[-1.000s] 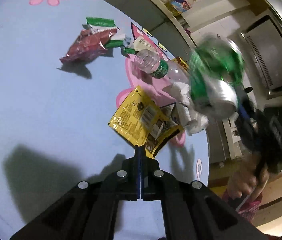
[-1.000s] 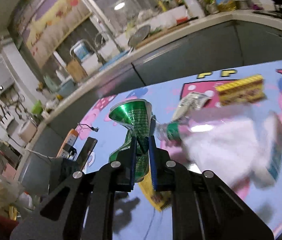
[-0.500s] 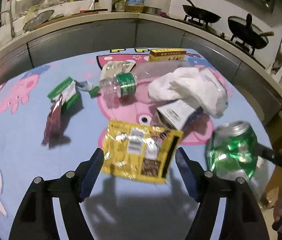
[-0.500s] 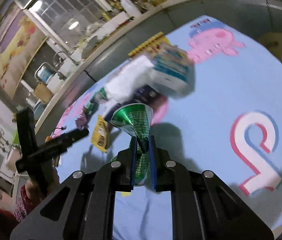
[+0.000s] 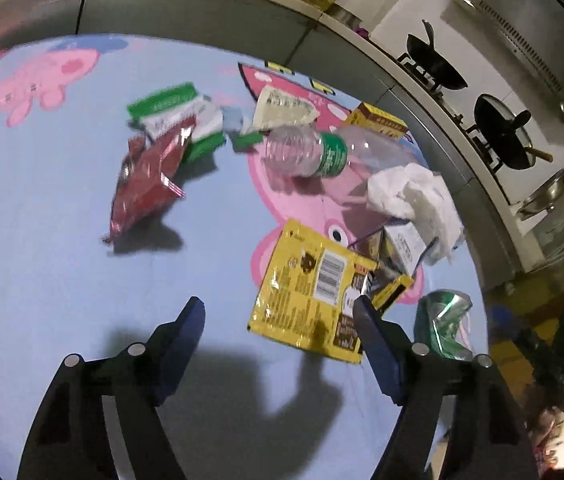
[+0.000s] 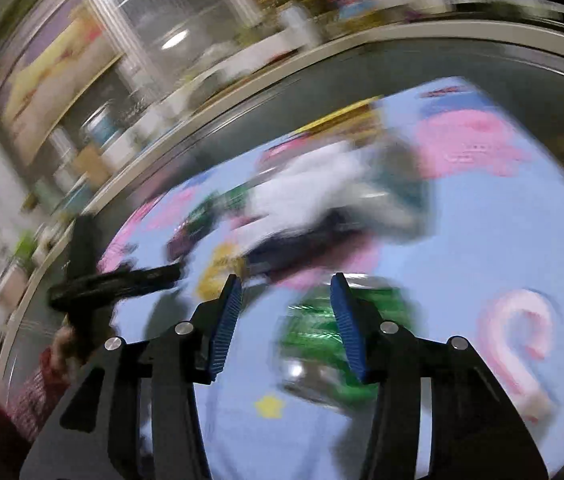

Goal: Collect trash
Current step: 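Lift the can and wrapper and carry both over the white bin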

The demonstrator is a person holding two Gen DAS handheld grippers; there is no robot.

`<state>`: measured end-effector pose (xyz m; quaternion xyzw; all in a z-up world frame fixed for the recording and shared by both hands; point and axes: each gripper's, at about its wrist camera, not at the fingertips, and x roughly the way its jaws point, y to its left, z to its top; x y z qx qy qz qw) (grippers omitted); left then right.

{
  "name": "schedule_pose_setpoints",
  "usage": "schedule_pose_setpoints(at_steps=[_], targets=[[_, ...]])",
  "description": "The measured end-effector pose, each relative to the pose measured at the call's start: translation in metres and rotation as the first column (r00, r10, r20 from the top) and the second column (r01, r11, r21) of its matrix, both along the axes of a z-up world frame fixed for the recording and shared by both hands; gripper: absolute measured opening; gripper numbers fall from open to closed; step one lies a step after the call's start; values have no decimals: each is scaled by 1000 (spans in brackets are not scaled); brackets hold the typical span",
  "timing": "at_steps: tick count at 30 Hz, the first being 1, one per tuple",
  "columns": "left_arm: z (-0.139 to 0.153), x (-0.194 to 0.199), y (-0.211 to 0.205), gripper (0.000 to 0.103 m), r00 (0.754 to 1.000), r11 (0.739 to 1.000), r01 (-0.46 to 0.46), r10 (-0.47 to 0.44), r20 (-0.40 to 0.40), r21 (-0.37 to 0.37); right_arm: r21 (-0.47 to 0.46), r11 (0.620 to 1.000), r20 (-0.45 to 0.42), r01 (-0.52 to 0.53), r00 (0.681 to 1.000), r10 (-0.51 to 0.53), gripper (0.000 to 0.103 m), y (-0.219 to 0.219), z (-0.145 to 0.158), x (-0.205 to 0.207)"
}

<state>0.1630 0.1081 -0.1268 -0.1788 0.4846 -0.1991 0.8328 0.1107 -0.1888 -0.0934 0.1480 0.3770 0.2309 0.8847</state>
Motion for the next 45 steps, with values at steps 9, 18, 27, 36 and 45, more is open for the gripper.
schedule_pose_setpoints(at_steps=[9, 18, 27, 36, 45], targets=[[-14, -21, 4, 74, 997, 972, -11, -8, -81, -234, -179, 974, -151, -137, 982, 110, 26, 98, -48, 70], [-30, -23, 5, 76, 988, 908, -29, -39, -153, -419, 441, 896, -367, -52, 900, 233, 1, 66, -79, 67], [-25, -13, -20, 0, 986, 867, 2, -85, -144, -498, 368, 918, -297, -147, 917, 266, 16, 64, -51, 30], [-5, -27, -61, 0, 972, 897, 161, -216, -90, -412, 136, 984, -76, 118, 991, -108, 38, -73, -13, -37], [-16, -31, -137, 0, 927, 921, 298, -341, -154, -249, 219, 971, -254, 96, 967, -39, 39, -93, -78, -16]])
